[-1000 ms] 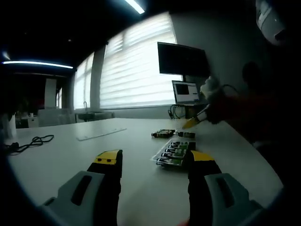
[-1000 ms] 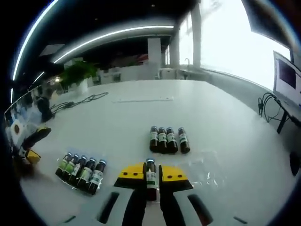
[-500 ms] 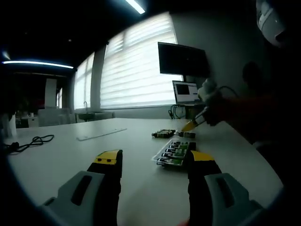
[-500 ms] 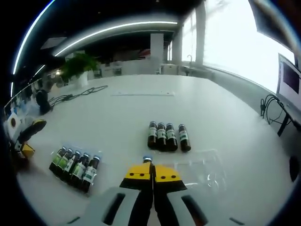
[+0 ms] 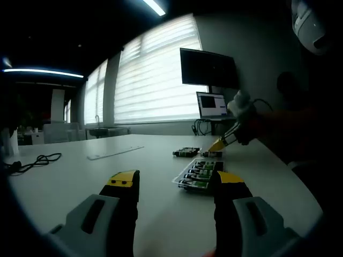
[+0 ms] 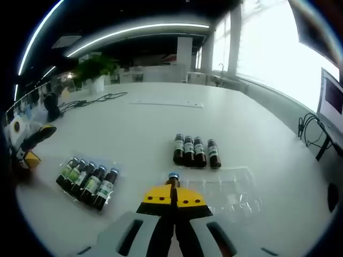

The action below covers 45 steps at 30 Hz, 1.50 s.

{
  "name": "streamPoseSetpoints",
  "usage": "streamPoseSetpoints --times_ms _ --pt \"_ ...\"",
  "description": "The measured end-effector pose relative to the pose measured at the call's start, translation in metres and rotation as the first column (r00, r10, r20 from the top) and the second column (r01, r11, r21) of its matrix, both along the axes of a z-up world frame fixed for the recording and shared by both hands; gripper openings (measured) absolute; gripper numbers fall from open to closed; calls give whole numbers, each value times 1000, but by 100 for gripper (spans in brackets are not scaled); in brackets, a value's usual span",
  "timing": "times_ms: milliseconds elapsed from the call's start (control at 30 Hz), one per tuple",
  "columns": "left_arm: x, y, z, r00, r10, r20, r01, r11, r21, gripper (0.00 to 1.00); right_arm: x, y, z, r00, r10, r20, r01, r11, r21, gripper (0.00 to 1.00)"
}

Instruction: Grip medicine bottles put into box

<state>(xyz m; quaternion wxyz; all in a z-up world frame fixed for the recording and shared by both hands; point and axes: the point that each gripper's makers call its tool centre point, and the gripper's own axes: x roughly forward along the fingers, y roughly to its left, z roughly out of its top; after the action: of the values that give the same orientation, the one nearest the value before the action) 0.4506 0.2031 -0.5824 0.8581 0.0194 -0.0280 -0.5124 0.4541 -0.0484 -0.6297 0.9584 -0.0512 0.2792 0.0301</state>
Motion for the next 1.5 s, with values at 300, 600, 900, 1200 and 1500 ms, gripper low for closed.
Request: streamPoseSetpoints --times_ms 300,600,900,1200,1500 --pt "-1 -1 0 1000 -1 1 1 1000 2 49 0 2 0 1000 -6 9 6 1000 26 0" --pt "-1 0 0 1000 1 1 -1 1000 1 49 2 5 5 1000 -2 22 2 1000 22 0" --pt "-2 -1 1 1000 0 1 0 1000 3 49 7 1 12 999 11 53 -10 1000 -9 4" --pt "-2 -1 1 1000 2 0 -2 1000 2 49 15 -3 18 998 16 55 -14 1000 -25 4" --pt "-1 0 1 1000 6 -3 -6 1000 -4 49 26 -12 29 997 21 72 -18 999 -36 5"
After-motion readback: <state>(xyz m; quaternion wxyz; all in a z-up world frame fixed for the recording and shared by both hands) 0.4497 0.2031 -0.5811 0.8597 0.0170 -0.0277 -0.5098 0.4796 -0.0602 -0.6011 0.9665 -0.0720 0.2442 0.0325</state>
